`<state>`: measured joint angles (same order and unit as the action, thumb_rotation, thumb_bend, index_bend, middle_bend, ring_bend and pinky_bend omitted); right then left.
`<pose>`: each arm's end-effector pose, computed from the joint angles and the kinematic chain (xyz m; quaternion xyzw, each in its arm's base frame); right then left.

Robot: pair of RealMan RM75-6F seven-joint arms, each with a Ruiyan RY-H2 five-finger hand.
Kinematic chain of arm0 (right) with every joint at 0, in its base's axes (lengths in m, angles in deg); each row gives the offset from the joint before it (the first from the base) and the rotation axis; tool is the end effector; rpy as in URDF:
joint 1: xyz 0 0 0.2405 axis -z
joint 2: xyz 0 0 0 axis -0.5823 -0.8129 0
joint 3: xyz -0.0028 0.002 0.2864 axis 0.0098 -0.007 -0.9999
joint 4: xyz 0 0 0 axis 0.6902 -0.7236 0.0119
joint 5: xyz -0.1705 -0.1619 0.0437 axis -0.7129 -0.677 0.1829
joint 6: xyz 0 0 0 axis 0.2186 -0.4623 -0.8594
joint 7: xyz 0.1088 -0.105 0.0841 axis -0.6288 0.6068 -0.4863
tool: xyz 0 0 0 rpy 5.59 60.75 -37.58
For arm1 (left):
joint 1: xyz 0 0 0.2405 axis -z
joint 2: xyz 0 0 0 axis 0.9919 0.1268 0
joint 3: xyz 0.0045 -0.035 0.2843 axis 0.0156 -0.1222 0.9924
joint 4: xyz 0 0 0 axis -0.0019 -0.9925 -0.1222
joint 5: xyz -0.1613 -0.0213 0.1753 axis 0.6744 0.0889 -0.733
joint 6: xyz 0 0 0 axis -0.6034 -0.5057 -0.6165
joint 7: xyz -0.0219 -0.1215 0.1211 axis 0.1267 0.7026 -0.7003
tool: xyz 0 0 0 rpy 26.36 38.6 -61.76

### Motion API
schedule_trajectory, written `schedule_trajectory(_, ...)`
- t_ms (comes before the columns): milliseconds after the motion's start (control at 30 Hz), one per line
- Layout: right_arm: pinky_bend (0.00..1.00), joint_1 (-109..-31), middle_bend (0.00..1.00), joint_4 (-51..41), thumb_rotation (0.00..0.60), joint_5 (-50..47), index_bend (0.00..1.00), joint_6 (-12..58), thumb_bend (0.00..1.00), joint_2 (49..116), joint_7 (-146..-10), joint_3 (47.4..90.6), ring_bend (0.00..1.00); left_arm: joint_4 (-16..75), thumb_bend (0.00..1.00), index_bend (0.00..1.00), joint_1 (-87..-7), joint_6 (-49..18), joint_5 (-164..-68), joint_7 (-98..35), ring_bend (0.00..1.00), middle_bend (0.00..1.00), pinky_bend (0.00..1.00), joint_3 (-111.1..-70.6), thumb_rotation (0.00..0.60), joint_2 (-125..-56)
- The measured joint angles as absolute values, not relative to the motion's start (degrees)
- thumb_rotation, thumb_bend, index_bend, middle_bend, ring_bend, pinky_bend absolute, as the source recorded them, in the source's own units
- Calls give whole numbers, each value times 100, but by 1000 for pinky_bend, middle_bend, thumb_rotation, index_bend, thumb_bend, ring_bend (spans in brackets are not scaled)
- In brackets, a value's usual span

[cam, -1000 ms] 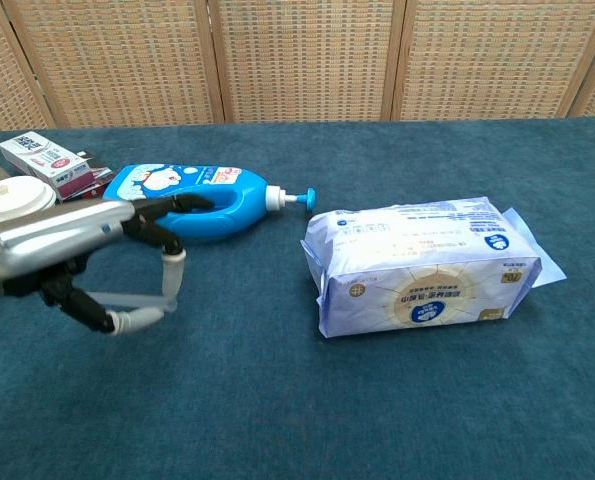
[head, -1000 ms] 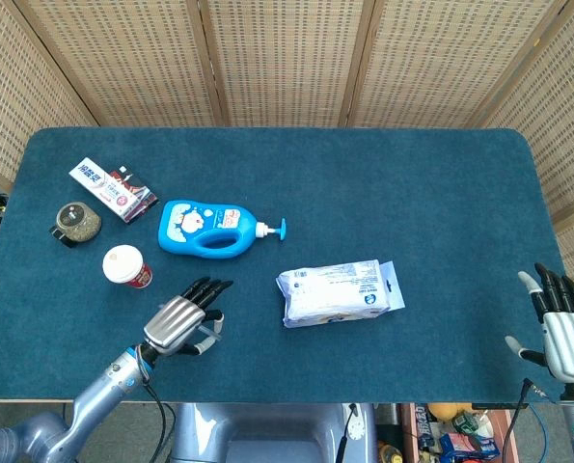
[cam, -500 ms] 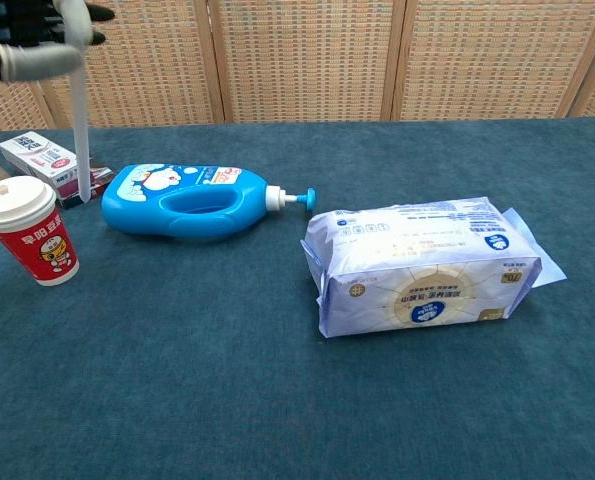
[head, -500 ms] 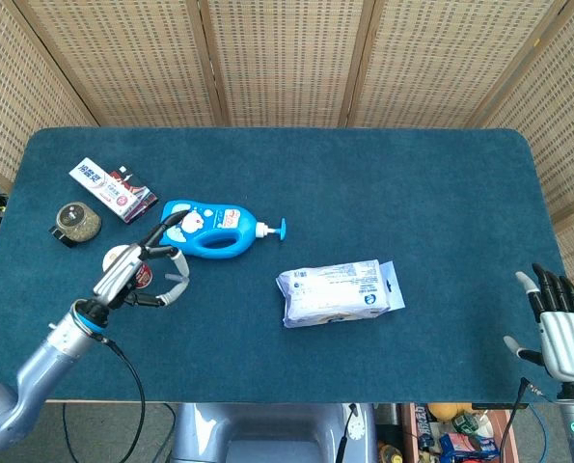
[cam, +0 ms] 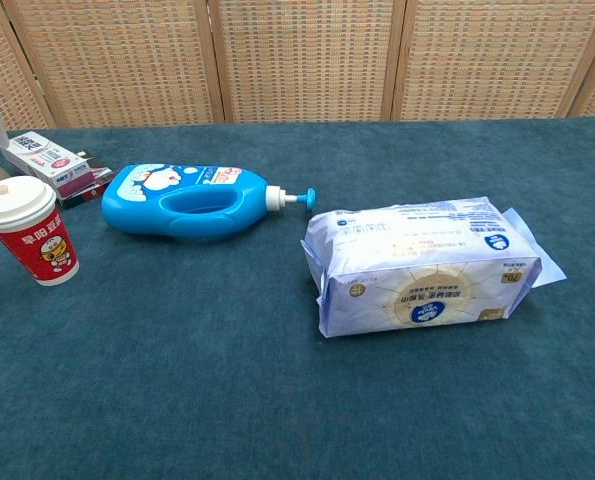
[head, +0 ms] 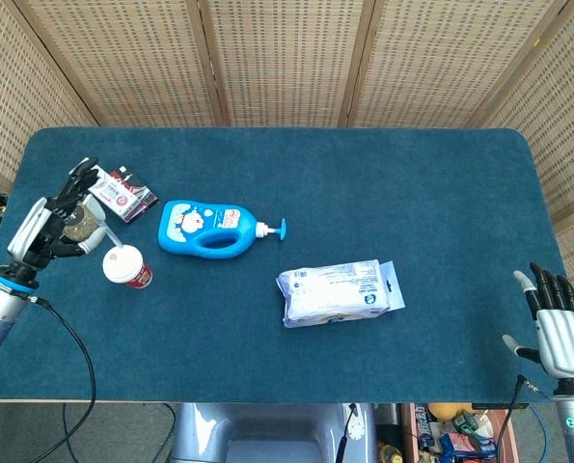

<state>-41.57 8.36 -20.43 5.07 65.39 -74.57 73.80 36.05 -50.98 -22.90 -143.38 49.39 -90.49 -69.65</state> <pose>-0.3701 -0.2335 0.1467 0.5888 -0.3778 0.3598 0.6173 -0.2570 0.3961 0.1655 -0.4344 -0.6090 -0.6478 0.1441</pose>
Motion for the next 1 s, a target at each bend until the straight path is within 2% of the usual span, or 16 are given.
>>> schedule_trajectory(467, 0, -4170, 0, 821, 600, -2032, 0, 521, 0, 6555, -7435, 7381, 0, 2453, 413, 555, -5210, -2160, -14540, 5941, 0, 0, 0, -8670, 600, -7245)
schedule_trajectory(1000, 0, -4190, 0, 789, 600, -1983, 0, 569, 0, 6563, -7438, 7372, 0, 2286, 415, 555, -5165, -2259, -14522, 6050, 0, 0, 0, -8676, 600, -7474)
